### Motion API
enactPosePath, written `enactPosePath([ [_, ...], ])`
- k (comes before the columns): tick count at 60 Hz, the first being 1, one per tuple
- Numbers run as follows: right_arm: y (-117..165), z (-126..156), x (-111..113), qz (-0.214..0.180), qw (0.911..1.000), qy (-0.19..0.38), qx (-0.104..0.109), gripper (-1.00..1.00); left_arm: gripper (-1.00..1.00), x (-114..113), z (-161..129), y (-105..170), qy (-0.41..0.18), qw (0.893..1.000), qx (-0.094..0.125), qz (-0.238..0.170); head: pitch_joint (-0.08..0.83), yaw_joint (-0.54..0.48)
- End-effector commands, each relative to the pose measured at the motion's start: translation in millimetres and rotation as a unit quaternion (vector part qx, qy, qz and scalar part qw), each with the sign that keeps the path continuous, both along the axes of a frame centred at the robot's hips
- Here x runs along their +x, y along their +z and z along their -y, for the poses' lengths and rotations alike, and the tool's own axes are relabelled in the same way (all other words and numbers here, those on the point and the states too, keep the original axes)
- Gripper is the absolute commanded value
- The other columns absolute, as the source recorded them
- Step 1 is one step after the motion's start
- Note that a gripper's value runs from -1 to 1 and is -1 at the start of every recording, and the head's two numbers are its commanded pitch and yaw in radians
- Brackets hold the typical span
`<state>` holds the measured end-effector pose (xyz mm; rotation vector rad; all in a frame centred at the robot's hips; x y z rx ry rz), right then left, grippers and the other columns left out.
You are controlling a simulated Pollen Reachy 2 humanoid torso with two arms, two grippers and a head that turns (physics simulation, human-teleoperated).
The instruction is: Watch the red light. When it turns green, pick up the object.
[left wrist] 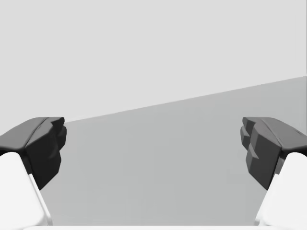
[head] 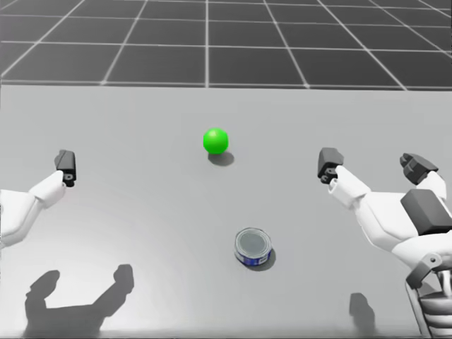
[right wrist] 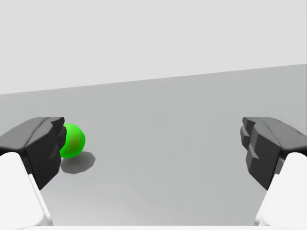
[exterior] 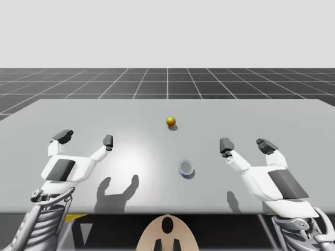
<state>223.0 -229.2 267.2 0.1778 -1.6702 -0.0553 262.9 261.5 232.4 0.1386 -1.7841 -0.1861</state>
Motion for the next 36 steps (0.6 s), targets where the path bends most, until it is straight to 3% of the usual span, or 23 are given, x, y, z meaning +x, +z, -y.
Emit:
enactPosePath([
  [1, -1, -2, 0, -0.002, 0.9999, -0.002, 0.011, -1.0, -1.0, 0, 0, 0, -0.001, 1.0, 0.0, 0.0, 0.598, -0.07],
  [13, -1, -2, 0, -0.002, 1.0, -0.002, 0.009, -1.0, -1.0, 0, 0, 1, -0.001, 1.0, -0.001, 0.0, 0.705, -0.11],
  [30, -3, -7, 0, -0.004, 0.9999, 0.009, 0.002, -1.0, -1.0, 0, 1, 1, -0.003, 1.0, -0.002, -0.001, 0.755, -0.13],
  [36, -4, -14, -3, -0.02, 0.9986, 0.042, 0.027, -1.0, -1.0, 1, 1, 1, -0.001, 1.0, -0.004, -0.002, 0.753, -0.13],
])
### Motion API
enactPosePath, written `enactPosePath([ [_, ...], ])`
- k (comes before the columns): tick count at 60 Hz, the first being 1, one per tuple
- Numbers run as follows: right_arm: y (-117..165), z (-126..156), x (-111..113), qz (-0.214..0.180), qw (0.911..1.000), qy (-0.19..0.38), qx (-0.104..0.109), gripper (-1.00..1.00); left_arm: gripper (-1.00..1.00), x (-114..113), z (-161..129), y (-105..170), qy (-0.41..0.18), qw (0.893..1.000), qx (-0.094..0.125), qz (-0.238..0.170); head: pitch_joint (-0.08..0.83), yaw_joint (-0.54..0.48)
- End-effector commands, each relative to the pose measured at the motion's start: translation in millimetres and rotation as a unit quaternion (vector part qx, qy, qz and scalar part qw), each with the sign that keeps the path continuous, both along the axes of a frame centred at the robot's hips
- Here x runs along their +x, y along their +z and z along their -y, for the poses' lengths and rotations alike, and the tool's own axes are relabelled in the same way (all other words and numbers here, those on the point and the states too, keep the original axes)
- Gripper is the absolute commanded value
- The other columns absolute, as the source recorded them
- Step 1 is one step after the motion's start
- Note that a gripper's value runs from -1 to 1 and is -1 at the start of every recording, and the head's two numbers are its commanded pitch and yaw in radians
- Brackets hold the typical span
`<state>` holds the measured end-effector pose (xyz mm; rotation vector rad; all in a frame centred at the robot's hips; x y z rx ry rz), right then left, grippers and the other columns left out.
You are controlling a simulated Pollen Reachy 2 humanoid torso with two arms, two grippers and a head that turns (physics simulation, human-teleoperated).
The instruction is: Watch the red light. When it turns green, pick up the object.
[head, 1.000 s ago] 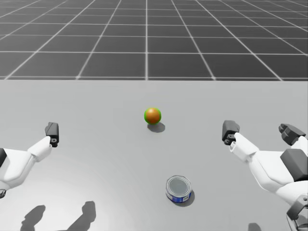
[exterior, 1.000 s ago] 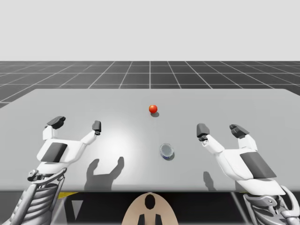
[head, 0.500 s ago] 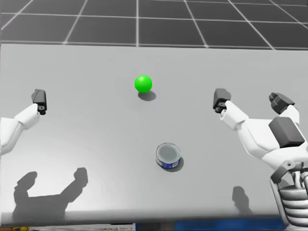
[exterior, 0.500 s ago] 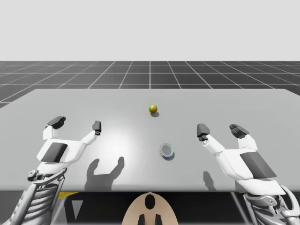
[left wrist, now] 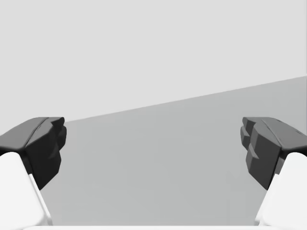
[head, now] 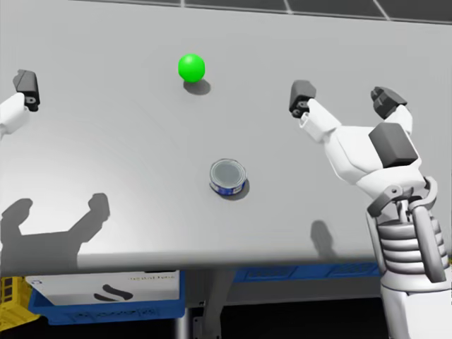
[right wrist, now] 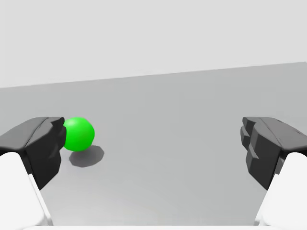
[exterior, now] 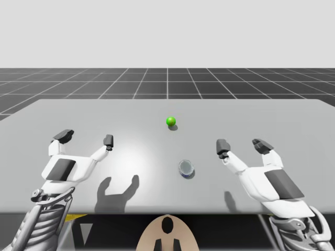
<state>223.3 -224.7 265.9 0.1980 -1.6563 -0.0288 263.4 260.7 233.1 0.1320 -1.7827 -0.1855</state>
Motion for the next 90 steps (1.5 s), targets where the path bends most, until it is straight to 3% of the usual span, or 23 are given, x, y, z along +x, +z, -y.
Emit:
enactPosePath([
  [1, -3, -10, -5, -0.018, 0.9989, 0.029, 0.031, -1.0, -1.0, 0, 0, 0, 0.001, 1.0, -0.002, -0.002, 0.753, -0.13],
  [3, -4, -13, -8, -0.023, 0.9983, 0.04, 0.036, -1.0, -1.0, 0, 0, 0, 0.001, 1.0, -0.003, -0.002, 0.753, -0.13],
  [12, -9, -25, -28, -0.045, 0.9948, 0.09, 0.014, -1.0, -1.0, 0, -1, 0, 0.002, 1.0, -0.004, -0.003, 0.759, -0.13],
  [15, -13, -31, -34, -0.054, 0.992, 0.113, 0.02, -1.0, -1.0, 0, -1, 0, 0.002, 1.0, -0.004, -0.004, 0.76, -0.13],
  [17, -18, -36, -38, -0.054, 0.991, 0.116, 0.038, -1.0, -1.0, 0, -2, 0, 0.001, 1.0, -0.004, -0.004, 0.761, -0.13],
  [19, -24, -40, -38, -0.046, 0.9895, 0.134, 0.025, -1.0, -1.0, 0, -2, 0, 0.001, 1.0, -0.004, -0.005, 0.762, -0.12],
  [22, -34, -46, -39, -0.059, 0.9867, 0.147, 0.038, -1.0, -1.0, 0, -2, 0, 0.001, 1.0, -0.005, -0.005, 0.763, -0.12],
  [26, -52, -53, -36, -0.082, 0.9807, 0.174, 0.038, -1.0, -1.0, 0, -2, 0, 0.0, 1.0, -0.005, -0.005, 0.765, -0.12],
  [35, -94, -68, -22, -0.121, 0.9723, 0.199, 0.017, -1.0, -1.0, 0, -3, 0, 0.0, 1.0, -0.005, -0.006, 0.772, -0.12],
  [46, -115, -82, -13, -0.15, 0.9629, 0.224, -0.013, -1.0, -1.0, -1, -3, 0, 0.0, 1.0, -0.005, -0.006, 0.779, -0.13],
  [57, -123, -89, 10, -0.161, 0.964, 0.21, -0.029, -1.0, -1.0, -1, -2, 0, 0.0, 1.0, -0.005, -0.006, 0.781, -0.13],
  [66, -133, -97, 31, -0.162, 0.9659, 0.194, -0.059, -1.0, -1.0, -1, -2, 0, -0.001, 1.0, -0.006, -0.006, 0.782, -0.13],
  [79, -139, -108, 39, -0.173, 0.9608, 0.201, -0.08, -1.0, -1.0, -2, -1, 0, -0.002, 1.0, -0.006, -0.006, 0.784, -0.12],
  [82, -142, -109, 38, -0.168, 0.9595, 0.204, -0.097, -1.0, -1.0, -2, 0, 0, -0.002, 1.0, -0.006, -0.006, 0.783, -0.12],
  [83, -143, -109, 37, -0.167, 0.958, 0.209, -0.103, -0.83, -1.0, -3, 0, 0, -0.002, 1.0, -0.006, -0.006, 0.783, -0.12],
  [84, -144, -109, 36, -0.163, 0.9593, 0.207, -0.1, -0.44, -1.0, -3, 0, 0, -0.002, 1.0, -0.006, -0.006, 0.783, -0.12],
  [85, -144, -109, 36, -0.163, 0.9593, 0.207, -0.1, -0.44, -1.0, -3, 0, 0, -0.002, 1.0, -0.006, -0.006, 0.783, -0.12],
  [86, -144, -109, 34, -0.161, 0.9589, 0.209, -0.105, 0.93, -1.0, -3, 0, 0, -0.002, 1.0, -0.006, -0.007, 0.782, -0.12],
  [90, -142, -109, 33, -0.167, 0.9587, 0.208, -0.099, 1.0, -1.0, -3, 0, 0, -0.001, 1.0, -0.006, -0.007, 0.78, -0.13],
])
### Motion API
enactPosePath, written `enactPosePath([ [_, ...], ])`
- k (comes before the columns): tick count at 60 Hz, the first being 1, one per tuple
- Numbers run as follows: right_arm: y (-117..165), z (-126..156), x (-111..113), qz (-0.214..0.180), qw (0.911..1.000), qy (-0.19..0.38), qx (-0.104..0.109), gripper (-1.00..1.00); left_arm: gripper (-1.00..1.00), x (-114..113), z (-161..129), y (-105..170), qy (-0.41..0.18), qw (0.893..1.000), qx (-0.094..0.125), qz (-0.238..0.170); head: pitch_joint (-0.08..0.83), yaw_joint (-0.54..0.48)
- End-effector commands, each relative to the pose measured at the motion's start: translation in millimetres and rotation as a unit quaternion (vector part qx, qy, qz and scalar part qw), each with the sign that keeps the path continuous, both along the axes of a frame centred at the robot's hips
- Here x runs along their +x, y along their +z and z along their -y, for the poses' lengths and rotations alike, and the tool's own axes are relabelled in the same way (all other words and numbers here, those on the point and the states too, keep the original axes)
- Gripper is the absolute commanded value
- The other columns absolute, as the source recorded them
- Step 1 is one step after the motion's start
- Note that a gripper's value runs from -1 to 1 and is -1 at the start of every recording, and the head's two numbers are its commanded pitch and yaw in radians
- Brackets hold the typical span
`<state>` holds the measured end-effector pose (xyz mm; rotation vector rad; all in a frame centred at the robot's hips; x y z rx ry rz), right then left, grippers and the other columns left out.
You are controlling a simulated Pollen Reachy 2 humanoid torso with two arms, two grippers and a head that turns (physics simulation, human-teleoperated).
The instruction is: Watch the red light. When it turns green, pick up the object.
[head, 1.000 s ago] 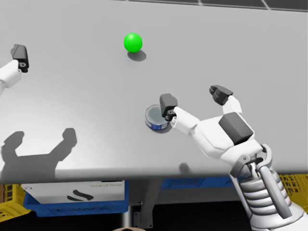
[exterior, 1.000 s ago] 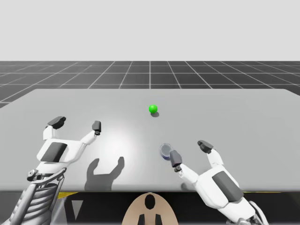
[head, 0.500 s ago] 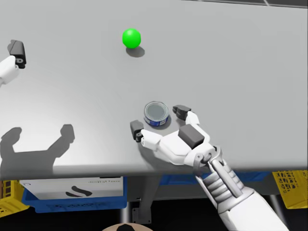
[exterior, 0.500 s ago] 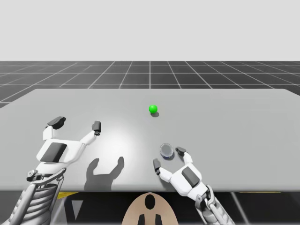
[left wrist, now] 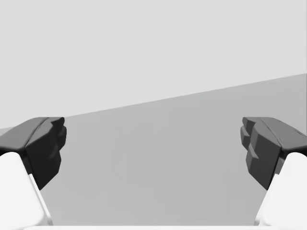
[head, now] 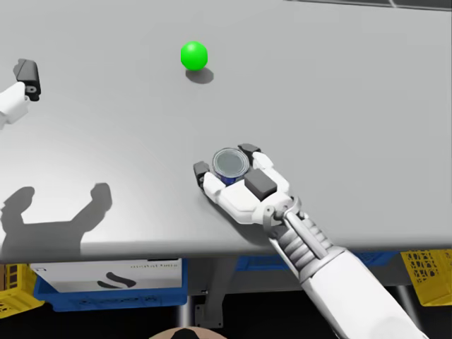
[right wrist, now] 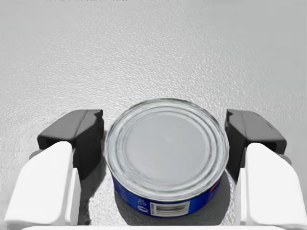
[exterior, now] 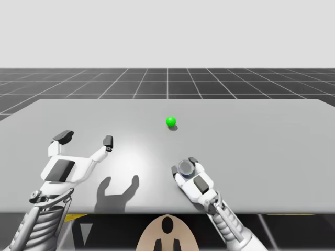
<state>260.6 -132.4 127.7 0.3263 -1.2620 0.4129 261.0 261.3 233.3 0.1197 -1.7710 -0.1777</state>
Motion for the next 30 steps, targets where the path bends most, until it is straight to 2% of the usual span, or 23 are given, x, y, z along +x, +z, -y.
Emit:
enactPosePath([
  [1, -3.7, -16.3, -4.8, -0.011, 0.9998, 0.007, 0.014, 1.0, -1.0, -0.8, 0.5, 0.0, 0.0, 1.0, 0.0, 0.0, 0.779, -0.13],
  [5, -2.5, -15.8, -5.1, -0.015, 0.9997, 0.008, 0.019, 1.0, -1.0, -1.0, 0.7, -0.1, 0.0, 1.0, 0.0, -0.001, 0.771, -0.13],
  [12, -3.5, -15.5, -6.0, -0.018, 0.9996, 0.01, 0.018, 1.0, -1.0, -0.9, 0.8, -0.1, 0.0, 1.0, 0.001, -0.001, 0.686, -0.13],
  [24, -3.4, -15.8, -6.7, -0.02, 0.9995, 0.013, 0.021, 1.0, -1.0, 0.0, 1.2, -0.2, -0.001, 1.0, 0.001, -0.001, 0.414, -0.16],
  [30, -2.9, -15.7, -7.5, -0.019, 0.9995, 0.015, 0.021, 1.0, -1.0, 1.0, 0.6, -0.4, -0.001, 1.0, 0.0, -0.002, 0.359, -0.16],
])
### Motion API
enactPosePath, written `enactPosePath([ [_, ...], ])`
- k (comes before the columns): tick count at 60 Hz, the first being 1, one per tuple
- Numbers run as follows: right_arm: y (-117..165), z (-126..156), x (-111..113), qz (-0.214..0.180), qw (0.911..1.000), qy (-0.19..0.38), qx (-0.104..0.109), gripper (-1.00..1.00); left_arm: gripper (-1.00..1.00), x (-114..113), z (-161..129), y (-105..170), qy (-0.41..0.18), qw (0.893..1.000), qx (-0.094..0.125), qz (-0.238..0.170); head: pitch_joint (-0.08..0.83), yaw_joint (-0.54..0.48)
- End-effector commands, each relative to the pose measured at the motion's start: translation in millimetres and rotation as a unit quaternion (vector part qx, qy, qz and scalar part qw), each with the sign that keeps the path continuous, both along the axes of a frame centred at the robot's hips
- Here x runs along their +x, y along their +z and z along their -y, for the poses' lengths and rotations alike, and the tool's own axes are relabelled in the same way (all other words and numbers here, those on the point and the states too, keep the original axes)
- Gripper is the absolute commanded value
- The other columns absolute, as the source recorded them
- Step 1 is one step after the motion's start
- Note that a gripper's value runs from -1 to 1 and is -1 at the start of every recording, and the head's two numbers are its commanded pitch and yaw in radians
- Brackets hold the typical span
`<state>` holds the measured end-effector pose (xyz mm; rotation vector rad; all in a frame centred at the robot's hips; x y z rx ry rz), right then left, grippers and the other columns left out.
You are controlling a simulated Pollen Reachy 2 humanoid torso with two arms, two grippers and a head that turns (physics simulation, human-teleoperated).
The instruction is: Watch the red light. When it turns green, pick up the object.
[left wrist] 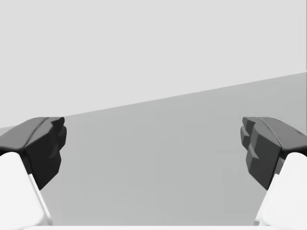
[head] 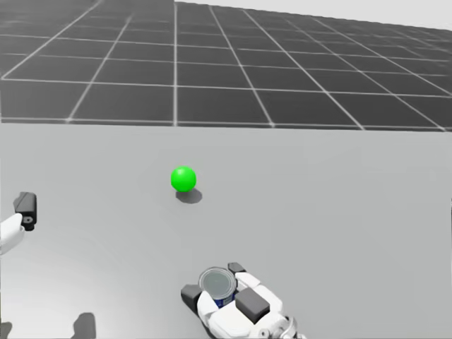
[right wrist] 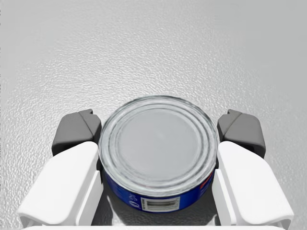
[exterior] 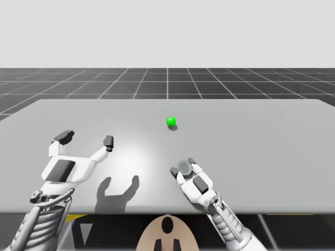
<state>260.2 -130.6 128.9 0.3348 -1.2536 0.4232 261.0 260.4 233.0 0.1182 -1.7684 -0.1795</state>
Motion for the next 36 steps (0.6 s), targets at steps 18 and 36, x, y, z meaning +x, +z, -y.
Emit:
enactPosePath([
  [18, 82, -2, -18, 0.09, 0.9931, 0.0, 0.076, 1.0, -1.0, 2, -2, 0, 0.001, 1.0, -0.004, -0.001, 0.337, -0.15],
  [36, 204, 21, -53, 0.259, 0.9575, -0.027, 0.125, 1.0, -1.0, 3, -4, 0, 0.001, 1.0, -0.007, -0.001, 0.323, -0.15],
])
